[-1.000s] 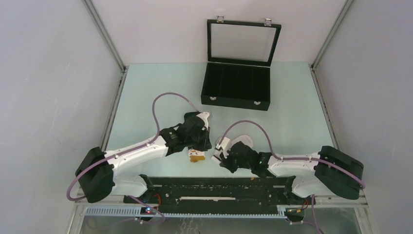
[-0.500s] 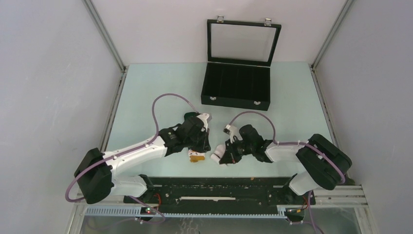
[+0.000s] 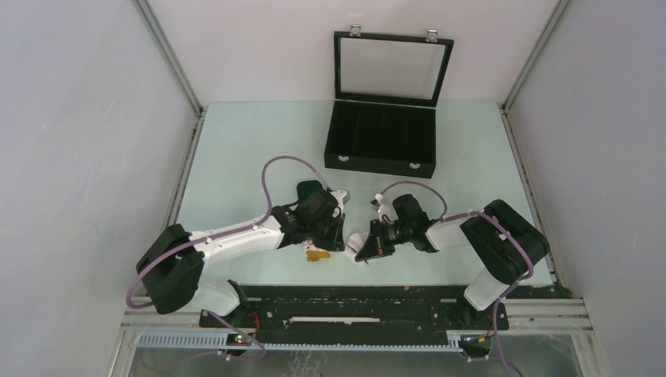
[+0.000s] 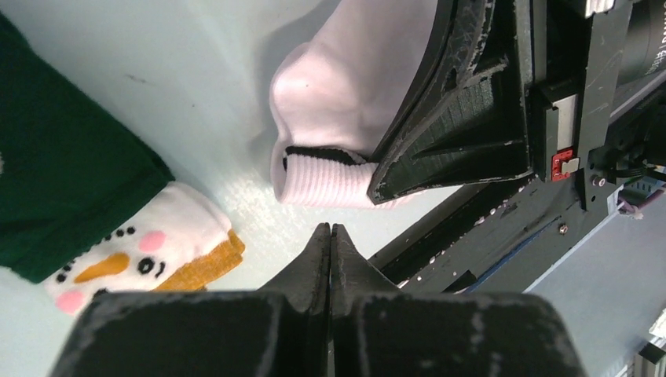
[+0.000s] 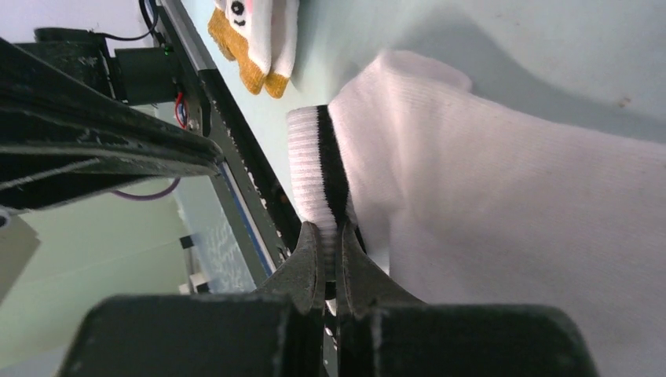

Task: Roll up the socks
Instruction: Roll a pair of socks at the center of the board.

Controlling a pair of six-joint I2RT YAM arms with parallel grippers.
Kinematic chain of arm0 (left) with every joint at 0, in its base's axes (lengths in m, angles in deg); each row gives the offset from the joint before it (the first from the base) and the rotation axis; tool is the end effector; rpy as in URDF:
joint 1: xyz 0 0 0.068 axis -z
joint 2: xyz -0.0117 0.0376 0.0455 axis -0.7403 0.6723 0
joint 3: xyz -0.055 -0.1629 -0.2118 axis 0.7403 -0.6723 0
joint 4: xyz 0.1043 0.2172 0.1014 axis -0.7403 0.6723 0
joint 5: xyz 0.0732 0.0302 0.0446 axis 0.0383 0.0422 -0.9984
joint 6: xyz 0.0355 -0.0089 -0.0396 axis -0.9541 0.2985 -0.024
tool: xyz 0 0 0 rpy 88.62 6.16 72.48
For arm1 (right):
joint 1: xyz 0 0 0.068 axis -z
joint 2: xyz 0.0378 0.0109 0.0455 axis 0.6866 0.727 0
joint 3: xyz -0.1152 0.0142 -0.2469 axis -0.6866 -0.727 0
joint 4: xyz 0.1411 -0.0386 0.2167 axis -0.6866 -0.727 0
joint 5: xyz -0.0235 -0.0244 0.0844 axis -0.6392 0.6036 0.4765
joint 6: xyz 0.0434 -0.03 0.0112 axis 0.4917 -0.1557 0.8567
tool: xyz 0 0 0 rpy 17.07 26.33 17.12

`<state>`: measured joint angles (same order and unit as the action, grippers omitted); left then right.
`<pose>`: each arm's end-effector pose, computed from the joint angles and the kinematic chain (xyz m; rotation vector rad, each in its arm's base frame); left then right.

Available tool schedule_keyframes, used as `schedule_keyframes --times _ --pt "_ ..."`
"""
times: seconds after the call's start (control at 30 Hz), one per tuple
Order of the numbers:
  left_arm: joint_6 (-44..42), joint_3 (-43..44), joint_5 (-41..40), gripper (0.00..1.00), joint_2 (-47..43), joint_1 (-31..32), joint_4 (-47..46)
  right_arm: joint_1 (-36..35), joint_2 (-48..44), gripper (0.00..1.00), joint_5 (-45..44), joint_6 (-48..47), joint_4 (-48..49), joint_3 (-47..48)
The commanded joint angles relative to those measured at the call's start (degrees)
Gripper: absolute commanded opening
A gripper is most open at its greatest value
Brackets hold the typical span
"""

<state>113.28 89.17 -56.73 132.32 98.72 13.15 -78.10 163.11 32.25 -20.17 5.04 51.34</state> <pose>0.1679 -0.2152 0.2014 0.4928 2.6129 -0.7361 0.2000 0.1695 0.1063 -0.4731 2.5245 1.4570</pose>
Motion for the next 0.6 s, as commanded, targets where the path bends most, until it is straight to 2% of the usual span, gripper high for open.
schedule_keyframes --times 0.0,0.57 --pt "-0.6 3.0 2.6 0.00 2.1 0.7 -3.5 1.6 3.9 0.00 -3.8 3.4 -6.9 -0.8" --pt "0.4 6.6 1.4 0.00 9.0 1.0 -4.9 2.5 5.9 0.00 -6.7 7.0 -7.3 -2.1"
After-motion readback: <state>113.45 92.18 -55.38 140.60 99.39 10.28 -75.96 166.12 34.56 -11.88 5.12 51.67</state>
